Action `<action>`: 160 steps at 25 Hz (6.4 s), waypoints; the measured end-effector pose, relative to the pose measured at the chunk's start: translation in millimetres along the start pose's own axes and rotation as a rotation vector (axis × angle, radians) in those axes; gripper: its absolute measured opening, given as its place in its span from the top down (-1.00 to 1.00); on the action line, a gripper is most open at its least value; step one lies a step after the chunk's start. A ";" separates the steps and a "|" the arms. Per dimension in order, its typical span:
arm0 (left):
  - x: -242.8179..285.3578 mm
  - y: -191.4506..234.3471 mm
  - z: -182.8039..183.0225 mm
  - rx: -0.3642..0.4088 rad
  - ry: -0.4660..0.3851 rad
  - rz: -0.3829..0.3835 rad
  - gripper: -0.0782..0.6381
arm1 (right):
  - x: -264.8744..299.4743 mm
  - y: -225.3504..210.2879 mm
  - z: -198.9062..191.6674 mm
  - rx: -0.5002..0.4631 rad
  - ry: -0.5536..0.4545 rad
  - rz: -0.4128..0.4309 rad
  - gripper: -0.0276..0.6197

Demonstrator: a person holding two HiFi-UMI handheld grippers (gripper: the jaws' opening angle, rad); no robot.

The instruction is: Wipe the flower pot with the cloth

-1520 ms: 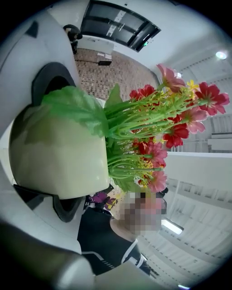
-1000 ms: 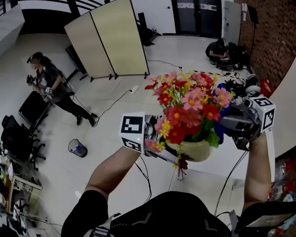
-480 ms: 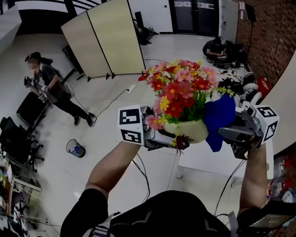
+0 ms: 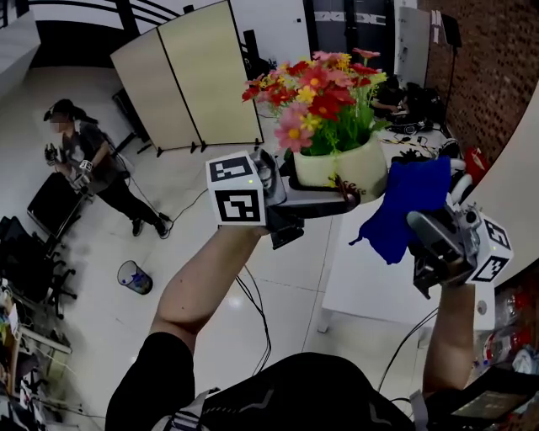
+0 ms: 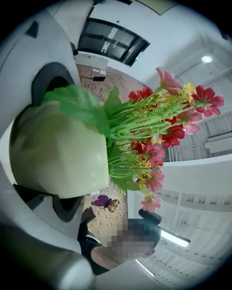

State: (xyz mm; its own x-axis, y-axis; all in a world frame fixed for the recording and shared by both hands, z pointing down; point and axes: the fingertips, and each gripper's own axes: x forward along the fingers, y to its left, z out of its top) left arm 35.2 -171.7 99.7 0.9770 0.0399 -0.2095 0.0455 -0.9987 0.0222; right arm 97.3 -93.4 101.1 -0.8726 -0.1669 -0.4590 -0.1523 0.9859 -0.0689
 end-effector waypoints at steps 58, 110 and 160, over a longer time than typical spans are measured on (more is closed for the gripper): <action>53.0 3.4 -2.5 0.113 -0.008 0.092 -0.85 | -38.2 -29.6 -42.4 0.071 -0.150 -0.159 0.72; 32.6 -24.4 -60.5 0.114 -0.020 0.068 -0.85 | -2.1 4.0 -124.2 0.043 -0.022 -0.040 0.71; 30.6 -34.0 -67.4 0.033 -0.022 -0.013 -0.85 | 1.2 -57.7 -139.1 0.094 0.033 -0.231 0.71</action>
State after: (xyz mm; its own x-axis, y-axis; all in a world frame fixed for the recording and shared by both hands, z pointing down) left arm 77.6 -134.3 158.5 0.9715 0.0523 -0.2311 0.0507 -0.9986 -0.0128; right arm 40.5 -151.9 227.7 -0.8348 -0.3862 -0.3924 -0.3068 0.9181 -0.2508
